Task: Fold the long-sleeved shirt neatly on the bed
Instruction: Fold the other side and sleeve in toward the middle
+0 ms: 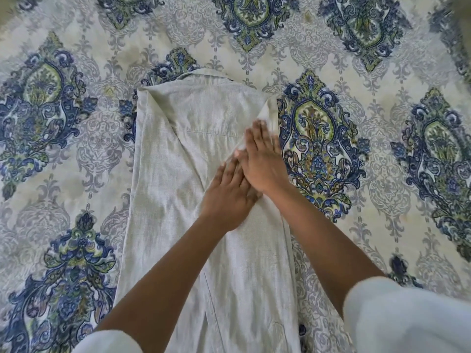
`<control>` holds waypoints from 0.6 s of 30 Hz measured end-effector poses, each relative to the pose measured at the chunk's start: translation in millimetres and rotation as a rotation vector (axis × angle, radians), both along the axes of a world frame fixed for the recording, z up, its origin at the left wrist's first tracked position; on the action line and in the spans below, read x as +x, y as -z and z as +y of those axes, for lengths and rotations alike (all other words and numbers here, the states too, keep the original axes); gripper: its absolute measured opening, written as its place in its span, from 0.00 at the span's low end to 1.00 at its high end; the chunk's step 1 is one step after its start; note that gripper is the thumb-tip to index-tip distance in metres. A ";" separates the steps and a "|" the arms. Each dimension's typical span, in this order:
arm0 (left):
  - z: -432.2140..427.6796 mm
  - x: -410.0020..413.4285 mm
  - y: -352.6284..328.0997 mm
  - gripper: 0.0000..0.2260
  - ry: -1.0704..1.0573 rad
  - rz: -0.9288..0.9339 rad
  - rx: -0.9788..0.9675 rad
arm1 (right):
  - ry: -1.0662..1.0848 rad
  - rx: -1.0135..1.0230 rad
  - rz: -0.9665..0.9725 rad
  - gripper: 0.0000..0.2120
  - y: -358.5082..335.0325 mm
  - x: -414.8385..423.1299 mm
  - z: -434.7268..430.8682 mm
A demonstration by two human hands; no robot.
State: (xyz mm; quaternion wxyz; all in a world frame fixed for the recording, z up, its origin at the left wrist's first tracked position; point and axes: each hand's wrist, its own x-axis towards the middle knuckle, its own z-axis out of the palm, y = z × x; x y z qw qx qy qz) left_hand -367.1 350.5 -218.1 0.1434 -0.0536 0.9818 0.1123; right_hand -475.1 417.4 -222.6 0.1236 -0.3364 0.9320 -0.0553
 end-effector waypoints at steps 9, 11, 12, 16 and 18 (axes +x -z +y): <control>-5.6 2.1 2.9 0.30 -0.025 0.056 0.107 | 0.290 -0.014 -0.047 0.29 -6.2 -47.8 -11.9; -16.9 8.6 -0.4 0.29 -0.066 0.074 0.117 | 0.237 -0.045 0.033 0.28 -14.9 -25.9 -10.3; -24.9 14.2 0.1 0.28 -0.086 0.084 0.082 | 0.163 -0.031 0.056 0.27 -14.7 -12.2 -7.3; -45.2 32.8 9.9 0.28 -0.066 0.089 -0.093 | 0.077 0.036 0.036 0.25 4.3 9.3 12.1; -44.5 30.7 10.2 0.28 -0.057 0.068 -0.106 | 0.122 0.055 0.024 0.24 8.3 0.8 12.1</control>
